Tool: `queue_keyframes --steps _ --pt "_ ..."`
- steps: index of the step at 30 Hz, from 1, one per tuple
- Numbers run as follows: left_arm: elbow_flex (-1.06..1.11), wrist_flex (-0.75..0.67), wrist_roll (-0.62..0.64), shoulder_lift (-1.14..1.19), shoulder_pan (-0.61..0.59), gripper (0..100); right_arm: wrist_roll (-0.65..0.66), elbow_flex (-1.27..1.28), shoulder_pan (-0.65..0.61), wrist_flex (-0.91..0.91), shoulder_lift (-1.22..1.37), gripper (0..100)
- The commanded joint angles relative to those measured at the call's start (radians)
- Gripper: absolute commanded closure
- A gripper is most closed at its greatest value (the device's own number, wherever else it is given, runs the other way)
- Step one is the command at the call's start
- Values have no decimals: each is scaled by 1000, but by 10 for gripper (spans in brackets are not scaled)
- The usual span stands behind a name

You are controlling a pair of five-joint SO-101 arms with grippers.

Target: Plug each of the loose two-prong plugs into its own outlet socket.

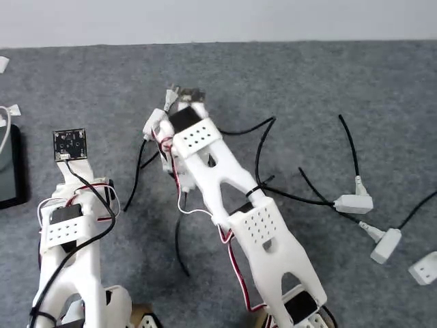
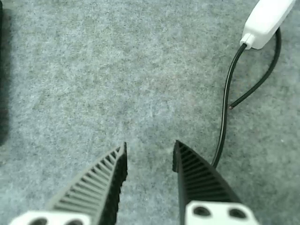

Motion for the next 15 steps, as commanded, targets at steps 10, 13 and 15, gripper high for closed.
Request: queue_keyframes --steps 10,13,15 --pt "-48 -28 -9 -9 -6 848 364 -206 -50 -27 73 855" --pt "-48 -28 -9 -9 -6 848 502 -207 -70 -22 65 853" --pt "-48 -28 -9 -9 -6 848 542 -207 -68 -4 35 851"
